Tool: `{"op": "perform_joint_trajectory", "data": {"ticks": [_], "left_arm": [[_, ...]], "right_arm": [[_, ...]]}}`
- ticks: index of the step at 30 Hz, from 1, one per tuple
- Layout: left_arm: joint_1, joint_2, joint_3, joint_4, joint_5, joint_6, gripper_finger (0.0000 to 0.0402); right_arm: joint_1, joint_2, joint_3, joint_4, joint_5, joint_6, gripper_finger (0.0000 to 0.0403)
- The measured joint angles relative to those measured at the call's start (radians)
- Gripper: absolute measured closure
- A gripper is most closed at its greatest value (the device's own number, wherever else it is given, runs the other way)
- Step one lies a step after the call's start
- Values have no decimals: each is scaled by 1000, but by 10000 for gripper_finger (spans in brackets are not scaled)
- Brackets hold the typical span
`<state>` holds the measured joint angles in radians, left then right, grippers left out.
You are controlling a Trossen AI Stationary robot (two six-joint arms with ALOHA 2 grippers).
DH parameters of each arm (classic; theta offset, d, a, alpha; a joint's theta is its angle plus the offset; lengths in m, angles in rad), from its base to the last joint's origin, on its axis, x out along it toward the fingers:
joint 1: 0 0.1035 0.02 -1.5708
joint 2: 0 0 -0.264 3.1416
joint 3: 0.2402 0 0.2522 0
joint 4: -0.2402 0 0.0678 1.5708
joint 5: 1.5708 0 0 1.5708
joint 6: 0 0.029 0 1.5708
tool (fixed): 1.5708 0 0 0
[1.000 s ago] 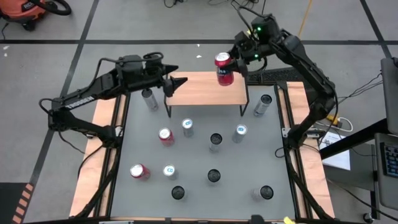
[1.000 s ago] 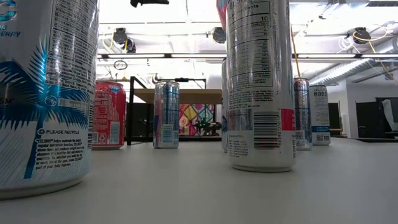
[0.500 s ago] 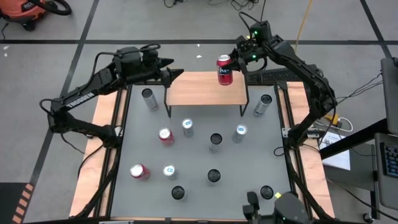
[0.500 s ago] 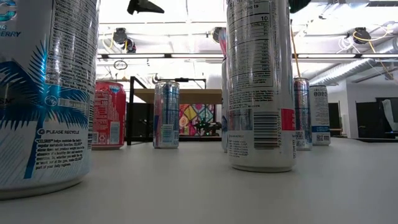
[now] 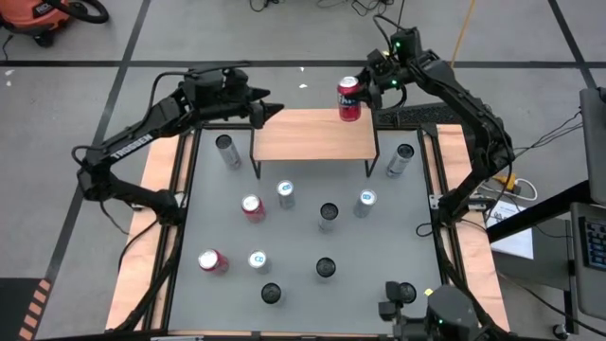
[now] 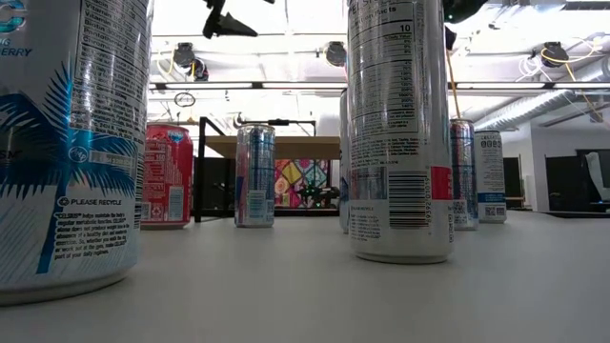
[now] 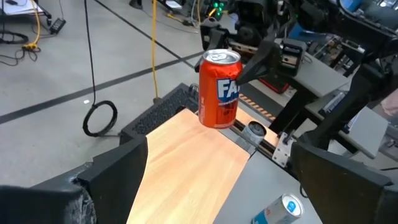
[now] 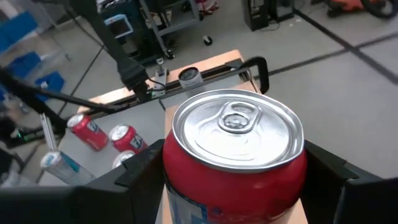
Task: Place canned beverage on shelf
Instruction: Put the bottom right red soda can on the shelf
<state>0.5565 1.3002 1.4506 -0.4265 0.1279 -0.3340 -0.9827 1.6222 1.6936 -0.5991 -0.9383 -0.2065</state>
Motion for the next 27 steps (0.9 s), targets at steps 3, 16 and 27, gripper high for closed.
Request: {"op": "perform_joint_trajectory", "data": {"ticks": [3, 16, 27], "left_arm": [[0, 8, 0, 0, 1, 0, 4], [7, 12, 0, 77, -6, 7, 4], [7, 16, 0, 77, -13, 5, 4]], "right_arm": [[10, 0, 0, 2, 6, -62, 149], [138, 54, 1, 389, 75, 38, 149], [226, 169, 1, 632, 107, 202, 149]]}}
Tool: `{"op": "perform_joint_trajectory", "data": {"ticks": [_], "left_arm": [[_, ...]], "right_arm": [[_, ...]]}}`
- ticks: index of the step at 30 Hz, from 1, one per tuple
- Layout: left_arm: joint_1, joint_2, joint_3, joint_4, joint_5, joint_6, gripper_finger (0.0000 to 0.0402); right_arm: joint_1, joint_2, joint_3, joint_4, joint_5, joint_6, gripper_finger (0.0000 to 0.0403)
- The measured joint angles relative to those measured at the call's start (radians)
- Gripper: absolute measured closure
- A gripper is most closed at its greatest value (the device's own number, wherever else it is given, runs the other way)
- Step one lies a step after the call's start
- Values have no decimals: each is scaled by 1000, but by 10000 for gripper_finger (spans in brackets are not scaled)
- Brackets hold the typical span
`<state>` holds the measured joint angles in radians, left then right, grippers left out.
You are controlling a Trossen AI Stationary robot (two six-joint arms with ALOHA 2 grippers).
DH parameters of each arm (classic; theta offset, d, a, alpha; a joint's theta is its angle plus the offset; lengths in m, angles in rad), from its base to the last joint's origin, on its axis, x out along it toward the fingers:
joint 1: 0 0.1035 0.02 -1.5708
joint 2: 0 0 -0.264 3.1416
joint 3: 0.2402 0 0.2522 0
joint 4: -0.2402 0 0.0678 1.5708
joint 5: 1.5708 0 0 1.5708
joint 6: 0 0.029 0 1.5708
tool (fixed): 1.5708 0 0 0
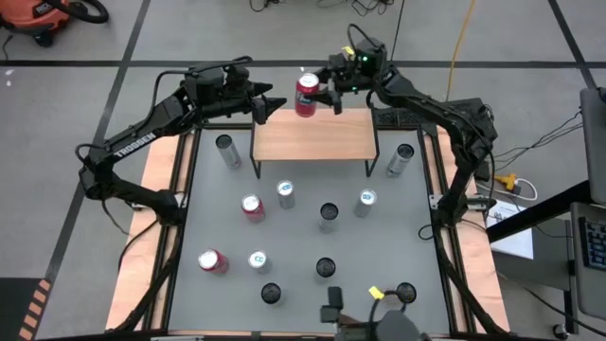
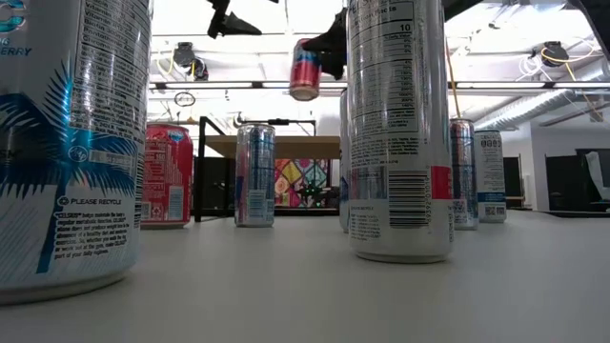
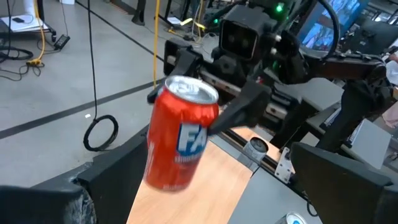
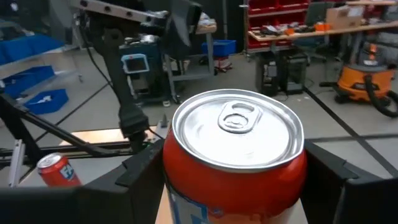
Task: Place canned beverage on shelf
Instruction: Put the bottom right red soda can on the shelf
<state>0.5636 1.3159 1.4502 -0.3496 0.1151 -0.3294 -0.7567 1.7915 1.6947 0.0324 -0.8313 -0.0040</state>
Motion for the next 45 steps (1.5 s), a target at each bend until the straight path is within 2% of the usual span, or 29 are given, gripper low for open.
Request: {"op": "perform_joint_trajectory", "data": {"ticks": [4, 9, 15, 19, 24, 32, 37, 41, 45], "left_arm": [[0, 0, 0, -1, 0, 19, 4], [3, 7, 0, -3, 9, 110, 4], [43, 47, 0, -46, 171, 134, 4], [55, 54, 0, -139, 179, 184, 4], [84, 54, 0, -173, 187, 262, 4], [114, 144, 0, -163, 364, 309, 4], [109, 194, 0, -117, 390, 317, 4], [108, 213, 0, -95, 395, 318, 26], [108, 216, 0, -94, 408, 313, 76]], "right_arm": [[45, 6, 0, 22, 42, 3, 149], [85, 23, 0, 24, 47, -9, 149], [111, 36, 0, 23, 46, 13, 149], [111, 36, 0, 24, 45, 77, 149], [108, 36, 0, 54, 20, 143, 149], [124, 34, 0, 73, 15, 153, 149], [130, 34, 0, 73, 15, 153, 149], [132, 34, 0, 73, 16, 156, 149], [132, 34, 0, 72, 21, 157, 149]]}}
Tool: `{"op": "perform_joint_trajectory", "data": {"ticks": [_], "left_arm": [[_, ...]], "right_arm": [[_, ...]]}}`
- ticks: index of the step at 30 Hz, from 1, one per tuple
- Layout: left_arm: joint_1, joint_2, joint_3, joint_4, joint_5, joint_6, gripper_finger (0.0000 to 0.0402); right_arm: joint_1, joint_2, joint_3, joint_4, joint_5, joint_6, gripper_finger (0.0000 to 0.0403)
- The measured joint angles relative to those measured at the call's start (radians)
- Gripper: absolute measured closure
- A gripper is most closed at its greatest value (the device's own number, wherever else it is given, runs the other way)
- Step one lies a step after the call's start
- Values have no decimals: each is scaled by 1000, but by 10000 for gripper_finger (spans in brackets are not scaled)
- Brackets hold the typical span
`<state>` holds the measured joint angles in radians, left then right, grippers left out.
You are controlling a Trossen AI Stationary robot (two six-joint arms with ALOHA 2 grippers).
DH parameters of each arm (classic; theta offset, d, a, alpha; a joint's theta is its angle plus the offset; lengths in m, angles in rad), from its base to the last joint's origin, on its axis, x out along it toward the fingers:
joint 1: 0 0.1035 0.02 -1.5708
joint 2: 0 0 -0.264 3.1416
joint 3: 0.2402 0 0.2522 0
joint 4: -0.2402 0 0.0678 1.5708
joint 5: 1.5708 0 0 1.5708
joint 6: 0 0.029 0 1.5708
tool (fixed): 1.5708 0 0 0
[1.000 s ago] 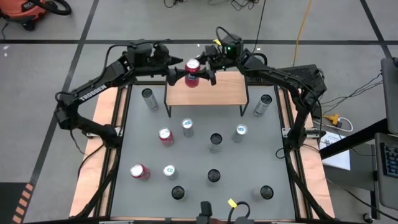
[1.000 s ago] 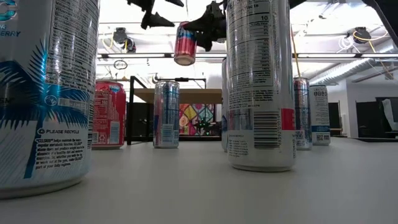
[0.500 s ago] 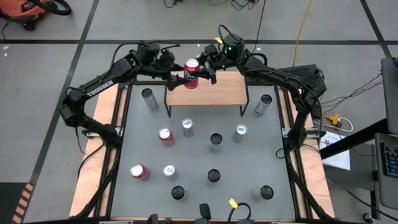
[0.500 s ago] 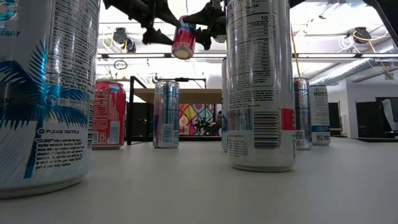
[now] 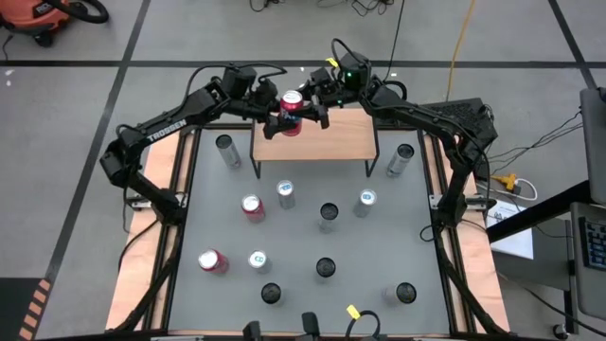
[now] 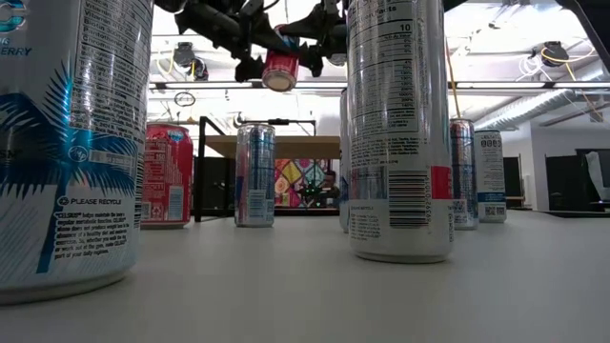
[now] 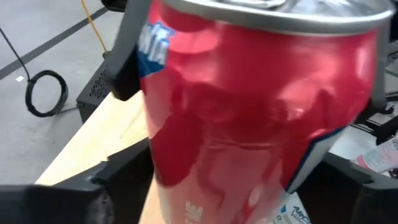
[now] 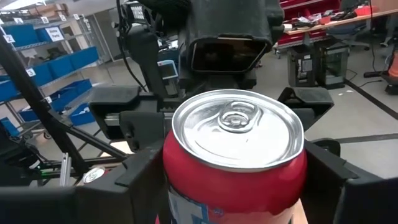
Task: Place canned beverage on shelf
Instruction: Put the bottom right red soda can on the shelf
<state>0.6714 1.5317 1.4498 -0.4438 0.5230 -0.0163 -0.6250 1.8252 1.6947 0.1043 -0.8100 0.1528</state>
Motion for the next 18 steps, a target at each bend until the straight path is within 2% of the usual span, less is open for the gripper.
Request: {"op": "perform_joint_trajectory", "data": {"ticks": [5, 10, 18], "left_arm": [[0, -6, 0, -6, 2, 1, 120], [0, -11, 0, -12, 4, 2, 117], [-1, -31, 0, -38, 11, -11, 114]], "right_arm": [[0, 0, 0, -2, 2, 1, 148], [0, 0, 0, -2, 0, 6, 127], [1, -3, 0, 2, -37, 66, 65]]}}
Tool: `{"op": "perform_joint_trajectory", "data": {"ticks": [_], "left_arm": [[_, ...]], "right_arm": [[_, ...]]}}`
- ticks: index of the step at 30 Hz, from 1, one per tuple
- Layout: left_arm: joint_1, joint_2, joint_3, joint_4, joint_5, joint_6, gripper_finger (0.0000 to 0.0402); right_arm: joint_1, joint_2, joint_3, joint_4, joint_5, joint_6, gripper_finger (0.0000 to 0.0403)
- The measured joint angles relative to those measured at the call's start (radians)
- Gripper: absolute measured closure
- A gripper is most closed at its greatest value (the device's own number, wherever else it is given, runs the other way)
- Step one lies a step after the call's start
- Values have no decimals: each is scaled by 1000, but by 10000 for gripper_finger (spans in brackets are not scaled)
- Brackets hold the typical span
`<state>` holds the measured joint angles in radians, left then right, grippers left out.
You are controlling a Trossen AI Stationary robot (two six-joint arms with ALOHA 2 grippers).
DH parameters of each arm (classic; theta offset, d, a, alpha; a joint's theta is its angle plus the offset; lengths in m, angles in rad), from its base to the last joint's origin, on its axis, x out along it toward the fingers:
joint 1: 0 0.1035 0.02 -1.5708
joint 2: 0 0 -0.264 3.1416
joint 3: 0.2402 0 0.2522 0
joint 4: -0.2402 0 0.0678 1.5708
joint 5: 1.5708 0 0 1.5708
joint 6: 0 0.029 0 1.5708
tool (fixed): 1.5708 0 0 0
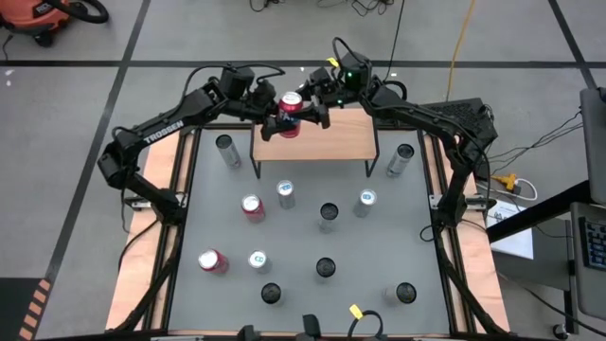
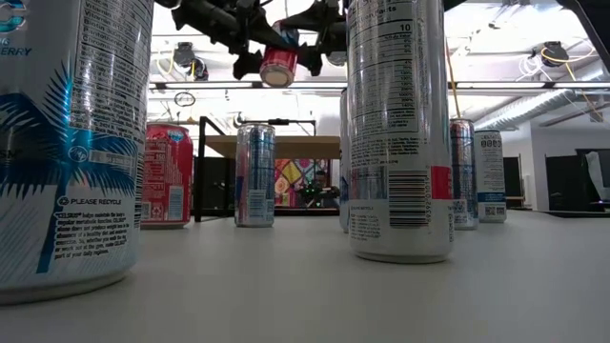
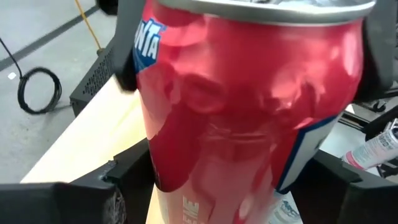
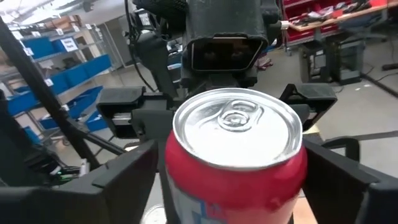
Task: Place canned beverage on shelf
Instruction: Put the bottom right red soda can on the shelf
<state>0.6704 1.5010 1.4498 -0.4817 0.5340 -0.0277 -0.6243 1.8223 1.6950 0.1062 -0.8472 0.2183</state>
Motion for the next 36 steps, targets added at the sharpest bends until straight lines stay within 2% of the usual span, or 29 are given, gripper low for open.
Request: {"op": "perform_joint_trajectory", "data": {"ticks": [5, 13, 17, 23, 26, 30, 36], "left_arm": [[-3, -18, 0, -89, 12, 19, 114], [-3, -38, -26, -205, 28, 86, 114], [-31, -85, -140, -92, 43, 24, 114], [-44, -176, -305, 80, -34, -45, 114], [-44, -208, -335, 144, -85, -41, 114], [-46, -210, -360, 265, -97, -36, 114], [-44, -201, -361, 339, -121, -17, 114]], "right_arm": [[-3, -24, 0, -20, 0, 24, 43], [-29, -64, 0, -140, 8, 2, 40], [-31, -83, 0, -221, -10, 1, 39], [-4, -82, 0, -293, -5, -12, 39], [26, -83, 0, -293, 107, -49, 39], [61, -81, 0, -259, 243, -103, 39], [70, -81, 0, -175, 273, -75, 39]]}}
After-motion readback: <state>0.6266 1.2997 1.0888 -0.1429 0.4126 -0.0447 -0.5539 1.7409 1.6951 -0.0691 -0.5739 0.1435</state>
